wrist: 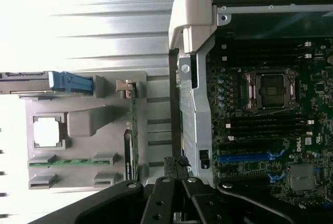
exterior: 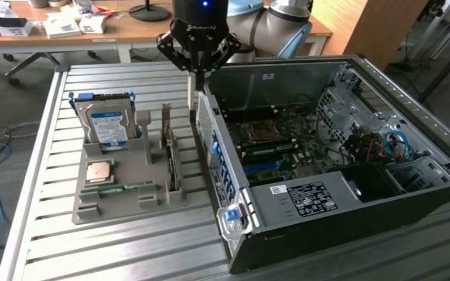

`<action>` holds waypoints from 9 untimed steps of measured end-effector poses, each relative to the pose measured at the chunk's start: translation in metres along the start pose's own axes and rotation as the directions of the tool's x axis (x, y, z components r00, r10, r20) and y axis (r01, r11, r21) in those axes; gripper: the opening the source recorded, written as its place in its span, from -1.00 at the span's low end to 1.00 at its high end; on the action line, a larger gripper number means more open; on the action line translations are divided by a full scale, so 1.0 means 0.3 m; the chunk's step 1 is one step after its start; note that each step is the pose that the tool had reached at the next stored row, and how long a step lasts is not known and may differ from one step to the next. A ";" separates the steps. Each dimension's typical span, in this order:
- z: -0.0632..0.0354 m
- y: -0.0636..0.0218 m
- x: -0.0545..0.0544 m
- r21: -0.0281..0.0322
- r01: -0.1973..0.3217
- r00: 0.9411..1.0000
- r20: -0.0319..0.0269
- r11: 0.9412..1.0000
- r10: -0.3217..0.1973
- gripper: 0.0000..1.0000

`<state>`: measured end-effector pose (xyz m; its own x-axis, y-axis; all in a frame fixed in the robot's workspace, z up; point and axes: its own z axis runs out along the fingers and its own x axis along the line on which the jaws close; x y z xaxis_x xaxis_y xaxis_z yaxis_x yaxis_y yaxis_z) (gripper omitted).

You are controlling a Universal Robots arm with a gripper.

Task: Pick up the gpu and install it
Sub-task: 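Reach for the gpu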

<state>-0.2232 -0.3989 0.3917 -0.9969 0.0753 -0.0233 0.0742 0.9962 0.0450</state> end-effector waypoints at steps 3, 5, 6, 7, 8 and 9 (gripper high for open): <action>0.000 -0.001 0.016 0.000 0.000 1.000 0.000 1.000 0.000 -0.79; 0.000 -0.002 0.026 0.000 0.000 1.000 0.000 1.000 0.000 -0.79; 0.000 -0.002 0.032 0.000 0.000 1.000 0.000 1.000 0.000 -0.79; 0.000 -0.003 0.037 0.000 0.000 1.000 0.000 1.000 0.000 -0.79; -0.001 -0.003 0.042 0.000 0.000 1.000 0.000 1.000 0.000 -0.79; -0.001 -0.004 0.048 0.000 0.000 1.000 0.000 1.000 0.000 -0.79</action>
<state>-0.2376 -0.3988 0.3915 -0.9969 0.0753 -0.0233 0.0742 0.9962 0.0451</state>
